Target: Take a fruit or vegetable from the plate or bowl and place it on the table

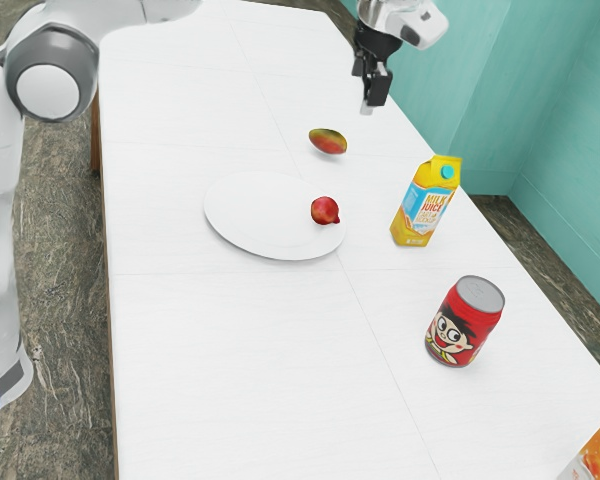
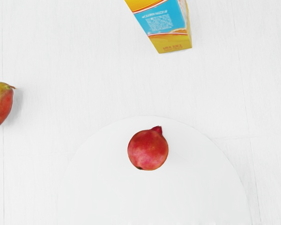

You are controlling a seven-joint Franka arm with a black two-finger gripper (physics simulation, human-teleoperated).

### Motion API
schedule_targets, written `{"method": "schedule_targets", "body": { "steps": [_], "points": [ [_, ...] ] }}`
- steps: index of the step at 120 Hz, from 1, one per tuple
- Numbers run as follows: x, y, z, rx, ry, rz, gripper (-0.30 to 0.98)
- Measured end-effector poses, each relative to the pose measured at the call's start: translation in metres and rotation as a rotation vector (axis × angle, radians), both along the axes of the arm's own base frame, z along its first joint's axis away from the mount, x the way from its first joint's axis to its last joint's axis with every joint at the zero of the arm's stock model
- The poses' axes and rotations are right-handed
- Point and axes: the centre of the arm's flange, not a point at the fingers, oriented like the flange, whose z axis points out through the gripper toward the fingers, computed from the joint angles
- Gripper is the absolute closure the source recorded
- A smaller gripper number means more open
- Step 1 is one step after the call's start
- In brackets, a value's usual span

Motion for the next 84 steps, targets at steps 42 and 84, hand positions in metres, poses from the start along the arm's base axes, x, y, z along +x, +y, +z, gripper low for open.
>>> {"method": "schedule_targets", "body": {
  "steps": [42, 84],
  "points": [
    [0.021, -0.007, -0.050, -0.089, 0.103, -0.034, 0.00],
    [-0.045, 0.021, -0.117, -0.121, 0.251, 0.091, 0.00]
  ]
}}
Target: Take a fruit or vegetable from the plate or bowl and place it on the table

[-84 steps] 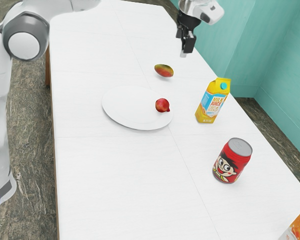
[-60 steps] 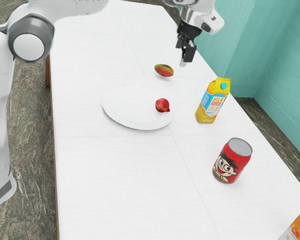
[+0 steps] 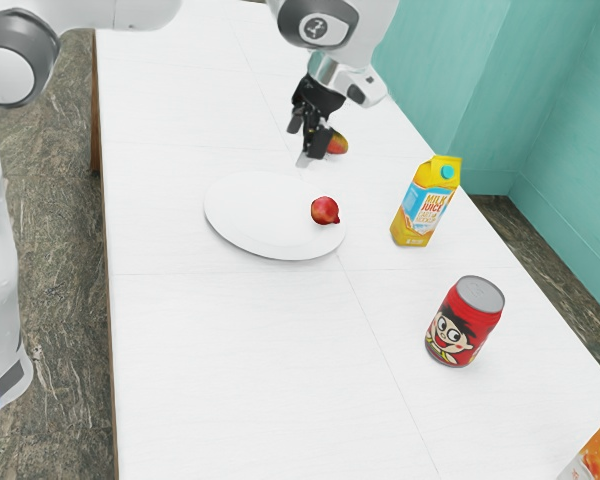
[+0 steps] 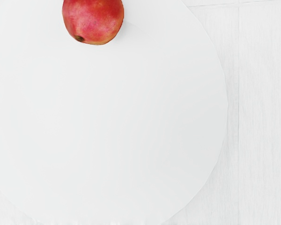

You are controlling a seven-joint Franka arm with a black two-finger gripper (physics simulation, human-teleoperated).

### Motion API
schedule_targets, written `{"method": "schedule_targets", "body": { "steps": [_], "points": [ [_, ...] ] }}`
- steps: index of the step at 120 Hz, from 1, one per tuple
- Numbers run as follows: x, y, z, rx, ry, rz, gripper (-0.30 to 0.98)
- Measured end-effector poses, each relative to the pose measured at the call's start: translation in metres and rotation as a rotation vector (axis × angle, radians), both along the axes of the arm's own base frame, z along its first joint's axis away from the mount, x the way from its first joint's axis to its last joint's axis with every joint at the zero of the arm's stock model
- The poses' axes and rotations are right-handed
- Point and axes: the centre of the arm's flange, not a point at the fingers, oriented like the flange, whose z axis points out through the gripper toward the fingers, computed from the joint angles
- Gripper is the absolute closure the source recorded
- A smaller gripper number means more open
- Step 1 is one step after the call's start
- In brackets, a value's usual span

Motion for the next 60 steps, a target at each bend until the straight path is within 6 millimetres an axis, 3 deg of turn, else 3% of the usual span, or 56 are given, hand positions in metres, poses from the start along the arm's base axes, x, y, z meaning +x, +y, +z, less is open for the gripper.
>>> {"method": "schedule_targets", "body": {
  "steps": [16, 31, 44, 60],
  "points": [
    [0.003, 0.032, -0.010, -0.008, -0.001, -0.037, 0.00],
    [0.036, 0.050, -0.040, -0.042, 0.006, -0.122, 0.00],
    [0.056, 0.063, -0.040, -0.073, -0.032, -0.192, 0.00],
    [0.072, 0.082, -0.058, -0.113, -0.034, -0.243, 0.00]
  ]
}}
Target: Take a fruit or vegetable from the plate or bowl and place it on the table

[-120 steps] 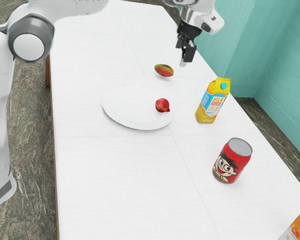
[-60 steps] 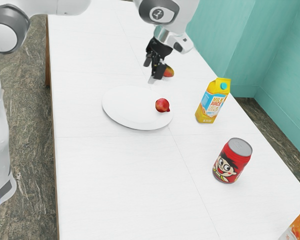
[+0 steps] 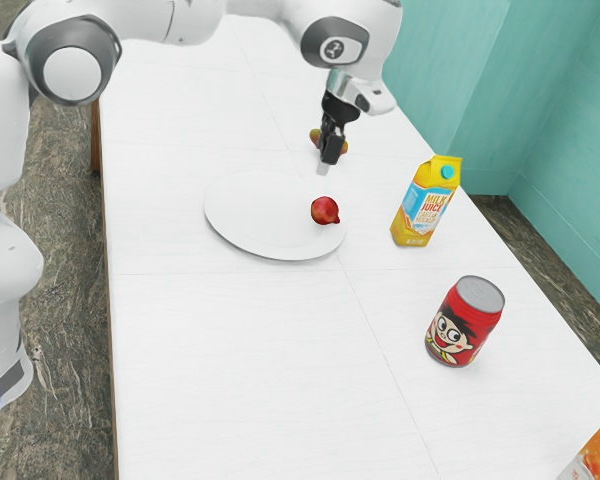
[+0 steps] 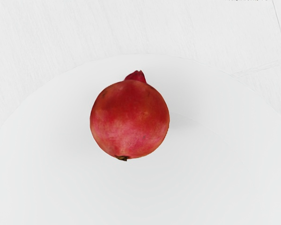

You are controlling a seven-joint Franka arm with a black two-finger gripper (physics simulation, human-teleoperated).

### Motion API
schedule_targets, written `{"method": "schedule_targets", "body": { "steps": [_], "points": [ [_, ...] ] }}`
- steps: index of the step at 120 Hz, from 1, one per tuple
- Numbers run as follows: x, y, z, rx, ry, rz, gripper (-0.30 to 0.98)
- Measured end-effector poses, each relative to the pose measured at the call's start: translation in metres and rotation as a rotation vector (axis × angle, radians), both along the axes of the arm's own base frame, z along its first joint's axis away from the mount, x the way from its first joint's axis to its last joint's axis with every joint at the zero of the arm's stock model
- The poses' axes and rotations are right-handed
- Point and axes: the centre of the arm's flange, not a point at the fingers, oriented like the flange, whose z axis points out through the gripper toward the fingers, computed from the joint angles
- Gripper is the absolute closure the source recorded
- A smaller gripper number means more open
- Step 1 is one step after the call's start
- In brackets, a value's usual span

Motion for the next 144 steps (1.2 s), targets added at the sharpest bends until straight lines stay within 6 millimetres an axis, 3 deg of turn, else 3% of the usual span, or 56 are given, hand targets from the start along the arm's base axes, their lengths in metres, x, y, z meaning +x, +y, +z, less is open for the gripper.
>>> {"method": "schedule_targets", "body": {
  "steps": [15, 42, 65, 85, 104, 144],
  "points": [
    [0.012, 0.004, -0.016, 0.036, -0.018, -0.068, 0.00],
    [0.027, 0.003, -0.018, 0.131, -0.080, -0.170, 0.00],
    [0.041, 0.006, -0.038, 0.110, -0.113, -0.212, 0.00],
    [0.037, 0.026, -0.053, 0.034, -0.127, -0.169, 0.00],
    [0.039, 0.019, -0.058, -0.016, -0.137, -0.176, 0.00],
    [0.030, 0.023, -0.091, -0.095, -0.093, -0.163, 0.00]
  ]
}}
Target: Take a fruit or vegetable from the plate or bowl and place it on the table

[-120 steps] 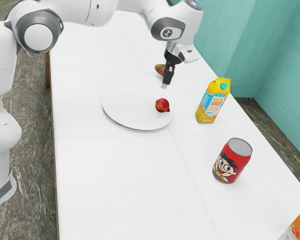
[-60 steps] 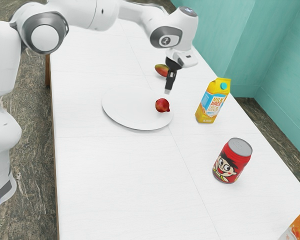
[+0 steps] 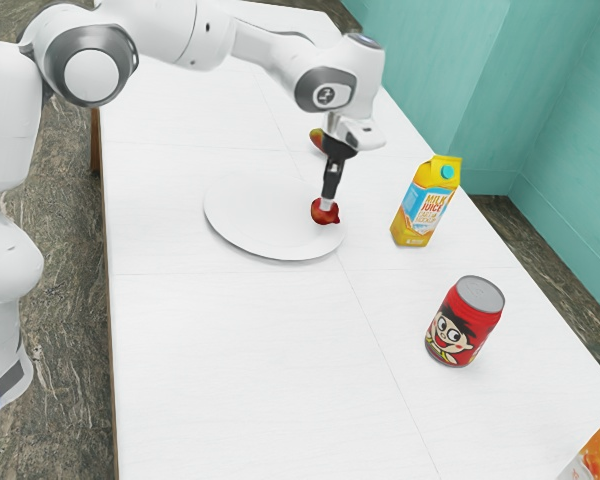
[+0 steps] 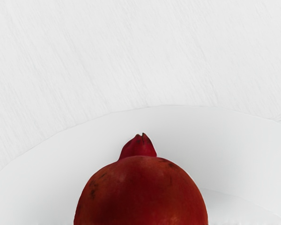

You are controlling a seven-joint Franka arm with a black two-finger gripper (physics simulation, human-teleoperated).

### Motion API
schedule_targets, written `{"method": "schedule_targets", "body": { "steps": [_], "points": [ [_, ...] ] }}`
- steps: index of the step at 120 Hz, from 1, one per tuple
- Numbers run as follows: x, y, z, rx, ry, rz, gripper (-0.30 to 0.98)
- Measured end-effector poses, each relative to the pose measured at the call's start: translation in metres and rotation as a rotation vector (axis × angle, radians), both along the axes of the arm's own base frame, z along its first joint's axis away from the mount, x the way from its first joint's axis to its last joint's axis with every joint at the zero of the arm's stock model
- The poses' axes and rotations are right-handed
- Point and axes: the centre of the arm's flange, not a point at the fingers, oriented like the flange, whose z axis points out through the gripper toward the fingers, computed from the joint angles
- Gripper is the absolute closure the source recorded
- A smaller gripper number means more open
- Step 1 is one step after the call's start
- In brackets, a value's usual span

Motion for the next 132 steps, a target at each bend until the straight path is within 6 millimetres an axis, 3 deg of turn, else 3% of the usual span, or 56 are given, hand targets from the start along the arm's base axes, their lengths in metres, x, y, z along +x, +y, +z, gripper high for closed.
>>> {"method": "schedule_targets", "body": {
  "steps": [41, 99, 122, 132],
  "points": [
    [-0.008, -0.003, -0.027, -0.045, 0.048, -0.002, 0.00],
    [-0.003, 0.000, -0.039, -0.068, 0.032, 0.000, 0.00],
    [-0.001, -0.001, -0.038, -0.068, 0.021, -0.001, 0.28],
    [-0.001, -0.003, -0.034, -0.060, 0.012, -0.003, 0.33]
  ]
}}
